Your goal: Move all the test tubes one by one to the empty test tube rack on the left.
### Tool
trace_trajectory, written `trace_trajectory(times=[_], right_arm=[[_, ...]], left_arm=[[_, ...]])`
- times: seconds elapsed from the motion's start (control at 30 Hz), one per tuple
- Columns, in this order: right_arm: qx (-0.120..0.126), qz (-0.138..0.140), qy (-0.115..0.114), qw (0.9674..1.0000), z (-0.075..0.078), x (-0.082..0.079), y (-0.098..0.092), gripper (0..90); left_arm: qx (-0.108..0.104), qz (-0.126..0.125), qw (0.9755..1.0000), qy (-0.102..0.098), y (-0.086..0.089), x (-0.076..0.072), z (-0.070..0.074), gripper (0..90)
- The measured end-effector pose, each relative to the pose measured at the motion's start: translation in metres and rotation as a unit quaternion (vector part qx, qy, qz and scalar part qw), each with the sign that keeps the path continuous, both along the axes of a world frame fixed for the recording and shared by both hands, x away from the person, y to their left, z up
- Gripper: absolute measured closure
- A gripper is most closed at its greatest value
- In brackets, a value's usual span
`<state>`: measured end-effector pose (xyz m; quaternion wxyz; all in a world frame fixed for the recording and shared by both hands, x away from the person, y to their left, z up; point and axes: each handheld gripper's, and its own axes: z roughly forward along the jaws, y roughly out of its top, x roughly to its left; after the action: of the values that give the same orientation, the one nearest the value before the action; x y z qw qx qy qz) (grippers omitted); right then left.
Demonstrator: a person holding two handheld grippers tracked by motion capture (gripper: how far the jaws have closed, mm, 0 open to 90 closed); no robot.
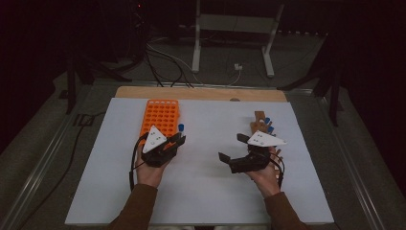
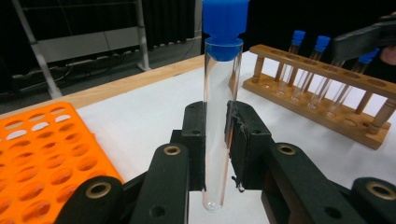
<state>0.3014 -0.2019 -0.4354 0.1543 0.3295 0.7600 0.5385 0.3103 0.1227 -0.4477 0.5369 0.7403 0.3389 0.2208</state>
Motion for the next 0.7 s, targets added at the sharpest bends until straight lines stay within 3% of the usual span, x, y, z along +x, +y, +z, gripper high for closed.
trace_trajectory(times=[0.3,0.7], right_arm=[[-0.002,-0.023,-0.001,0.9997,-0.005,-0.014,-0.032,0.0],[0.009,-0.045,-0.003,0.999,-0.012,-0.029,-0.06,0.0]], left_arm=[[-0.005,0.021,0.9998,-0.001,0.015,0.004,-0.003,77.9],[0.011,0.038,0.9992,-0.001,0.024,0.013,-0.011,77.9]])
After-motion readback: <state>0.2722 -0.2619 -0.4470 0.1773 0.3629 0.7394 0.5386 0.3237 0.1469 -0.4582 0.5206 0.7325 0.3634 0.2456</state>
